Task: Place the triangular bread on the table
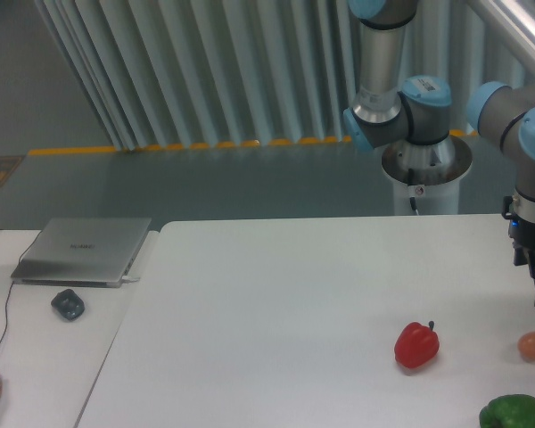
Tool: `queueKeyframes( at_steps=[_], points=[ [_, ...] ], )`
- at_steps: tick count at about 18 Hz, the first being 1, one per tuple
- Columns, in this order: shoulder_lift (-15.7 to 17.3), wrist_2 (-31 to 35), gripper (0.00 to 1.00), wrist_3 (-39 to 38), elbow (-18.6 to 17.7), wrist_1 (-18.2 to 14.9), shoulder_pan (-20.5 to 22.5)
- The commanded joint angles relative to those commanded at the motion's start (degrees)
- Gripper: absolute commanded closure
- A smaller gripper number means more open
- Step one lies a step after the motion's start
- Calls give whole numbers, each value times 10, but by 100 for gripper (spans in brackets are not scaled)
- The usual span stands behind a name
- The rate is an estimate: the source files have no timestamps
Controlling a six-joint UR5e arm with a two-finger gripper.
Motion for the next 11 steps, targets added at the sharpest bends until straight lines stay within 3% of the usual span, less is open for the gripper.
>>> queueKeyframes(
  at_steps=[5, 9, 11],
  points=[
    [9, -1, 0, -20, -15, 4, 18],
    [26, -85, 0, -83, -33, 25, 59],
    [27, -84, 0, -79, -22, 34, 76]
  ],
)
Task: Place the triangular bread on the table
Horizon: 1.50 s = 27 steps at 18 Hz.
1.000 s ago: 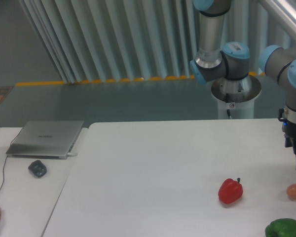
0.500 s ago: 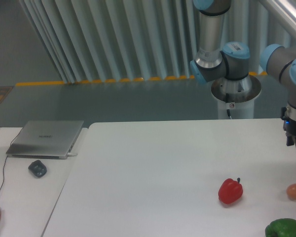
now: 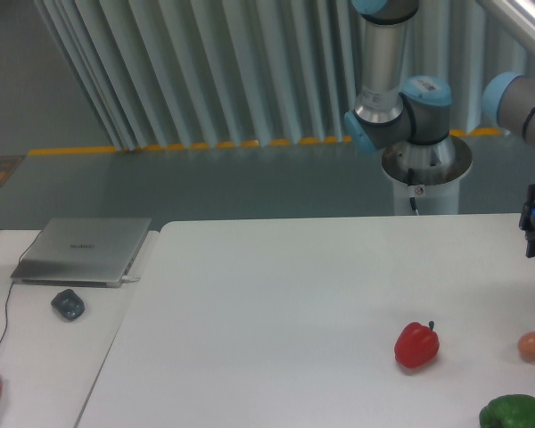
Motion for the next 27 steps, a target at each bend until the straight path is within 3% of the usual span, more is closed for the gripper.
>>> queueKeyframes(
  at_steps=[7, 13, 22, 27],
  points=[
    [-23, 51, 0, 86, 25, 0, 43],
    [-76, 47, 0, 144, 60, 18, 98],
    [-154, 47, 0, 140, 54, 120, 114],
    [-164, 47, 0, 145, 54, 133, 127]
  ],
)
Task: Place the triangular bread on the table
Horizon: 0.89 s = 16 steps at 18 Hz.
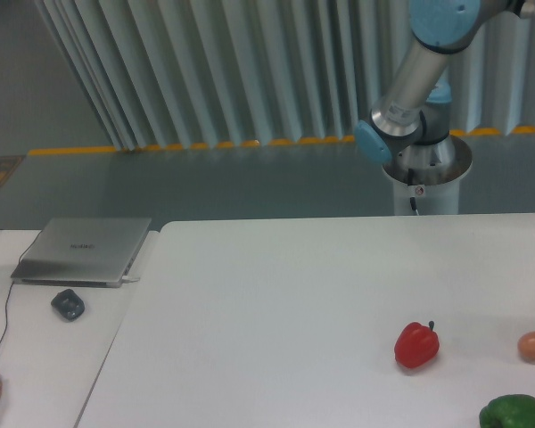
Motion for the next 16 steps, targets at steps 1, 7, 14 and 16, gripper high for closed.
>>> queueKeyframes(
  at_steps=[1, 7, 14, 16],
  points=[
    [-1, 0, 0, 0, 0, 0, 1],
    [-21, 0, 0, 0, -1, 30, 1],
    [-23, 0, 100, -3, 1, 31, 1],
    [-19, 1, 100, -5, 3, 28, 0]
  ],
)
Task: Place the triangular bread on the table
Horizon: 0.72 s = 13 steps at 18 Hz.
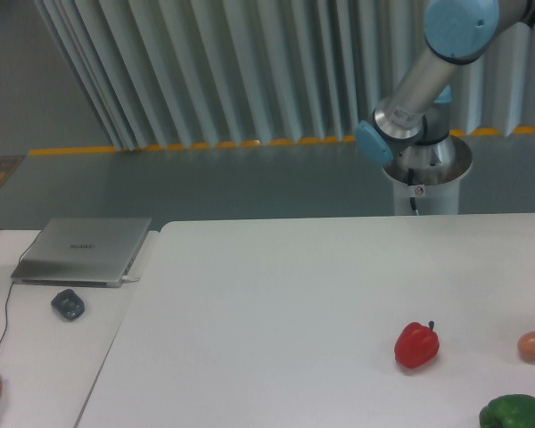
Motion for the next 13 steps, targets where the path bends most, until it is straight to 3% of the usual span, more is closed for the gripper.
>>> queueKeyframes(
  at_steps=[5, 9, 13],
  points=[
    [19, 0, 100, 3, -2, -5, 0],
    [41, -3, 100, 1, -1, -39, 0],
    [108, -15, 100, -15, -3, -136, -14]
  ],
)
